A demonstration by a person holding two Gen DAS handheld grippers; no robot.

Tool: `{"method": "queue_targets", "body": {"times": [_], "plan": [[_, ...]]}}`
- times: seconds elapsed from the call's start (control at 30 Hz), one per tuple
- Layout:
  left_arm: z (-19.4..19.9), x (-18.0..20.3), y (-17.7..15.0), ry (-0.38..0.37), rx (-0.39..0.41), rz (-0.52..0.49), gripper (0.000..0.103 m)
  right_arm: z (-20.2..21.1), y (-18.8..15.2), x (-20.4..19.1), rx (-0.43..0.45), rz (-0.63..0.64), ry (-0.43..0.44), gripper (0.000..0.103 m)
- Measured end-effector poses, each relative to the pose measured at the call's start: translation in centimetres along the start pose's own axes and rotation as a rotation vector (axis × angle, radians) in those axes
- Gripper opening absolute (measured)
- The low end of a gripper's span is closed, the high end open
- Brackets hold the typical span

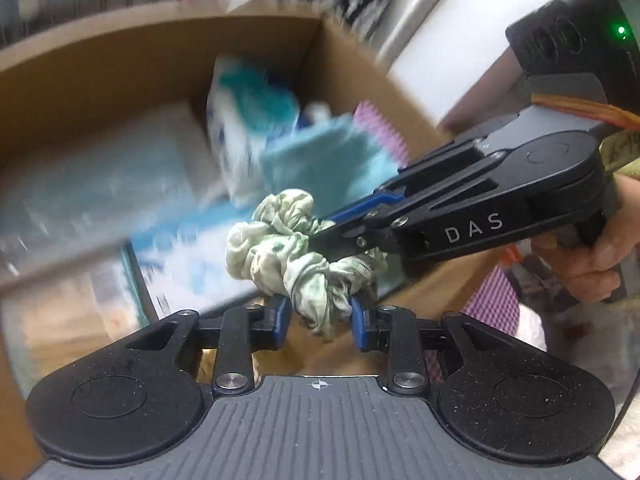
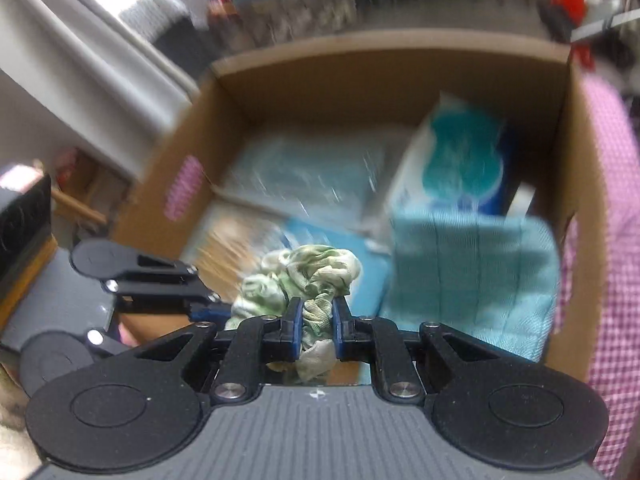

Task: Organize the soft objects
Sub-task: 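Lift the scrunchie with the right tool and carry it over the box, then lower the scrunchie into the box and open the right tool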

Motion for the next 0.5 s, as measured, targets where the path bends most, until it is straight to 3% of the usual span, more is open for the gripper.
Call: {"method": "queue_targets", "body": {"times": [0.03, 0.1, 0.2, 0.33, 0.5], "plan": [[-1.0, -0.6, -0.1, -0.016, -0.040, 0.024, 0.038, -0.9, -0.3, 0.6, -0.040, -0.018, 0.004, 0.017], [-2.6, -1.5, -0.5, -0.039, -0.132, 0.065, 0.059, -2.2, -1.2, 1.5, -0.119, -0.040, -0.003, 0.017], [-3.2, -2.6, -2.0, -0.028, -0.208, 0.122, 0.069, -3.4, -2.2, 2.0, -0.227, -0.042, -0.019, 0.018], [-2.1, -3.5, -1.8, -0.059, -0.188, 0.155, 0.074, -3.2, -2.3, 2.1, -0.283, -0.036, -0.031, 0.019], [1.5, -5.1, -0.9, -0.050, -0.051, 0.191, 0.088, -1.1, 0.5, 1.4, -0.186, 0.007, -0.019, 0.019]]}}
Point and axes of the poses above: each gripper's, at about its wrist camera, not at the fingertips, and z roughly against the way its jaws point, x to its right, y to its top, the point moved 8 cm from there along -z, roughly the way its jaws point, and after that the axes turned 5 degrees about y, right-handed, at the moved point
